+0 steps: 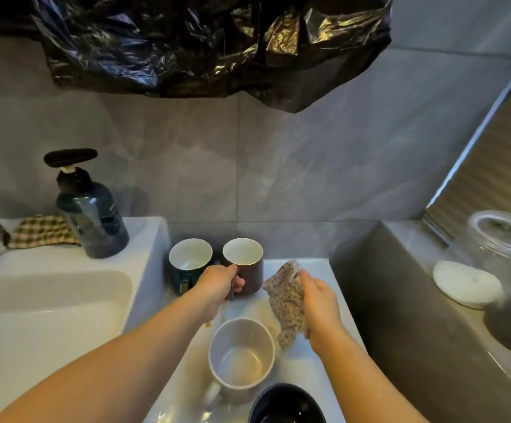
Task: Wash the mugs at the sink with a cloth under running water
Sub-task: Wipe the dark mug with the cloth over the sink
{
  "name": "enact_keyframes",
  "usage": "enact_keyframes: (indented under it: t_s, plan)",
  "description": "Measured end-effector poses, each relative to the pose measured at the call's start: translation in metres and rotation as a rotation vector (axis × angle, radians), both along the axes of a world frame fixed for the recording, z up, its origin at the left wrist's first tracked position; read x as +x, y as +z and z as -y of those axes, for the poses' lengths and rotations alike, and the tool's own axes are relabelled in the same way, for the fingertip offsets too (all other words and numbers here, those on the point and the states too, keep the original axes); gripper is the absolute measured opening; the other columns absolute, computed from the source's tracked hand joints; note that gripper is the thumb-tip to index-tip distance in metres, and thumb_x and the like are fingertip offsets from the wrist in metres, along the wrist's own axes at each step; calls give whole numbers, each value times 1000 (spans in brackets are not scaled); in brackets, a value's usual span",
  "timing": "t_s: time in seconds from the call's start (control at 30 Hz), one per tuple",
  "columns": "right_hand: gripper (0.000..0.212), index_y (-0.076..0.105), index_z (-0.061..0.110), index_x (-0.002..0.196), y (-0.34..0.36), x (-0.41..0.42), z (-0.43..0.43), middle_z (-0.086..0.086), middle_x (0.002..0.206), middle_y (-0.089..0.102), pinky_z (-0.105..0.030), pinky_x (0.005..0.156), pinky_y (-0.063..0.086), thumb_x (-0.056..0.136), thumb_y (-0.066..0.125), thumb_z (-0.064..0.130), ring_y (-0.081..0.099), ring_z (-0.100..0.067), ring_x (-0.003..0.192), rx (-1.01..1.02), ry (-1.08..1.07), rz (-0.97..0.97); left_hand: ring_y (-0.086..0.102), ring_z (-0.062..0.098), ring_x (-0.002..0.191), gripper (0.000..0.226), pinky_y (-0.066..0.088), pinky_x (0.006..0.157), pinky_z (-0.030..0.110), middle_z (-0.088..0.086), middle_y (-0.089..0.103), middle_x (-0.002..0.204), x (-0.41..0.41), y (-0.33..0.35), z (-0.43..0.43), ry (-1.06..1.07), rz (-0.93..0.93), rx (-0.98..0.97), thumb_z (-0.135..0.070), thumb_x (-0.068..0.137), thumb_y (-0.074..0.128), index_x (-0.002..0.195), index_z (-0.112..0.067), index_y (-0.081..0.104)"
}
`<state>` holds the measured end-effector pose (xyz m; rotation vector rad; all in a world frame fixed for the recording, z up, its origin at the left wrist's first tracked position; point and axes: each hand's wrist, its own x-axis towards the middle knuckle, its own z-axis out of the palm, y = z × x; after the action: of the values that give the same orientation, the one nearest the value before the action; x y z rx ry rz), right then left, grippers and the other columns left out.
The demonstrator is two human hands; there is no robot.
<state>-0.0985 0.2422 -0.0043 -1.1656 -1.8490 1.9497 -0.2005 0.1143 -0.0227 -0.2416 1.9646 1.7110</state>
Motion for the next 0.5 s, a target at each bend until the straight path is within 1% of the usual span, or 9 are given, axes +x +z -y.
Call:
enact_keyframes:
  t_s: [0.07, 0.17, 0.23, 0.3, 0.37, 0.43, 0.47, 0.5]
  plan:
    - [30, 52, 23, 72, -3, -3, 2, 0, 85, 58, -38, 83, 48, 98, 43, 37, 55, -19, 84, -4, 7, 9, 57, 18, 69, 24, 39, 77, 32, 4, 62, 68, -1, -8, 1, 10, 9, 10, -18, 96, 43, 76, -10, 54]
    - [28, 55, 21, 77, -6, -6, 4, -3, 92, 61, -40, 86, 50, 97, 45, 38, 58, -24, 92, 3, 27, 9, 54, 17, 68, 23, 39, 67, 30, 5, 60, 69, -2, -16, 0, 40, -16, 29, -17, 98, 41, 79, -11, 53]
    - [26, 56, 22, 80, -9, -7, 4, -3, 93, 61, -40, 86, 50, 97, 45, 38, 58, -24, 93, 6, 45, 11, 53, 16, 67, 24, 39, 65, 29, 5, 60, 71, -1, -19, -1, 52, -44, 14, -17, 98, 41, 79, -11, 54]
    - [22, 54, 21, 87, -10, -8, 4, 0, 90, 58, -37, 84, 49, 97, 44, 38, 56, -22, 92, 3, 61, 14, 52, 17, 68, 24, 40, 69, 30, 5, 61, 74, 2, -22, -2, 59, -71, -12, -19, 97, 41, 79, -9, 55]
    - [22, 55, 20, 94, -9, -6, 5, 2, 88, 57, -34, 80, 47, 97, 43, 39, 55, -21, 92, 10, 74, 17, 52, 20, 73, 29, 43, 76, 35, 6, 63, 75, 3, -23, -3, 80, -91, -53, -21, 97, 42, 75, -9, 57]
    - [24, 56, 20, 91, -8, -3, 5, 1, 89, 57, -35, 81, 47, 97, 43, 39, 56, -21, 92, 9, 86, 22, 53, 24, 76, 32, 45, 82, 39, 8, 62, 77, 4, -22, -1, 99, -114, -100, -24, 96, 43, 69, -11, 56]
    - [23, 55, 21, 89, -7, 0, 5, 2, 89, 57, -35, 82, 47, 97, 43, 38, 55, -20, 91, 10, 90, 23, 52, 26, 77, 32, 46, 82, 41, 9, 61, 79, 3, -21, 0, 99, -124, -123, -25, 95, 44, 68, -12, 55]
    - [23, 54, 21, 87, -6, 2, 5, 2, 88, 57, -36, 83, 47, 98, 43, 38, 55, -20, 91, 14, 94, 23, 51, 26, 77, 31, 46, 80, 40, 9, 60, 80, 4, -17, 2, 86, -126, -150, -26, 96, 44, 70, -12, 54]
